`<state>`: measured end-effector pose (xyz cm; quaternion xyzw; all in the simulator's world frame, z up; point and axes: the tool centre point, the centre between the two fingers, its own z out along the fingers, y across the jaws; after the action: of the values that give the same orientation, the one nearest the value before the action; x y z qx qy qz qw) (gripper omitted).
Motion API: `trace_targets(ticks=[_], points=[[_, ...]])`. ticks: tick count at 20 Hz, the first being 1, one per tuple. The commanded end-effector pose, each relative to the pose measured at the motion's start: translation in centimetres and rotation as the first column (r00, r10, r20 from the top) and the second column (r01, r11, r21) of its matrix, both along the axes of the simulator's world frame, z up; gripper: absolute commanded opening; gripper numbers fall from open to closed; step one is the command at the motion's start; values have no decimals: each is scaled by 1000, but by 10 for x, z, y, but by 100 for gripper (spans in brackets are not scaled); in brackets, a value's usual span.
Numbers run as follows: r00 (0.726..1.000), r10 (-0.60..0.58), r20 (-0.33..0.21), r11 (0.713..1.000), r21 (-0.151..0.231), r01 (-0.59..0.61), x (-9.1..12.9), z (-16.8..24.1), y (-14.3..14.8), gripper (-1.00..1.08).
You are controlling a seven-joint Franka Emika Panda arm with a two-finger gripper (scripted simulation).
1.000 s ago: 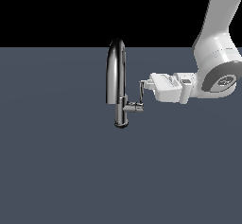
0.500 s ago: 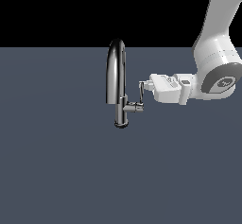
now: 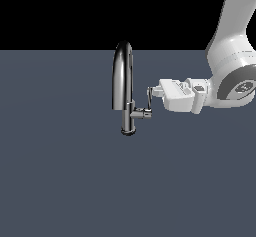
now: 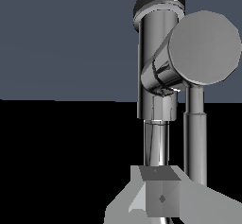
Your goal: Turn on the faucet by rotating a designated handle.
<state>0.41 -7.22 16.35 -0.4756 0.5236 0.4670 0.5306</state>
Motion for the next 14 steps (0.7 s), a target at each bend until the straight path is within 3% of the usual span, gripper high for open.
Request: trace_targets(ticks=[1,10,12,14], points=[[1000,1,0,1000,1,-1,-8,1,1,-100],[1000,1,0,1000,1,-1,-37,4,4,-100],[1000,-12,3,1000,-8,12,-32,3,-2,-100],[1000,-11,2,1000,-7,11,-40,-2,-1,-100]])
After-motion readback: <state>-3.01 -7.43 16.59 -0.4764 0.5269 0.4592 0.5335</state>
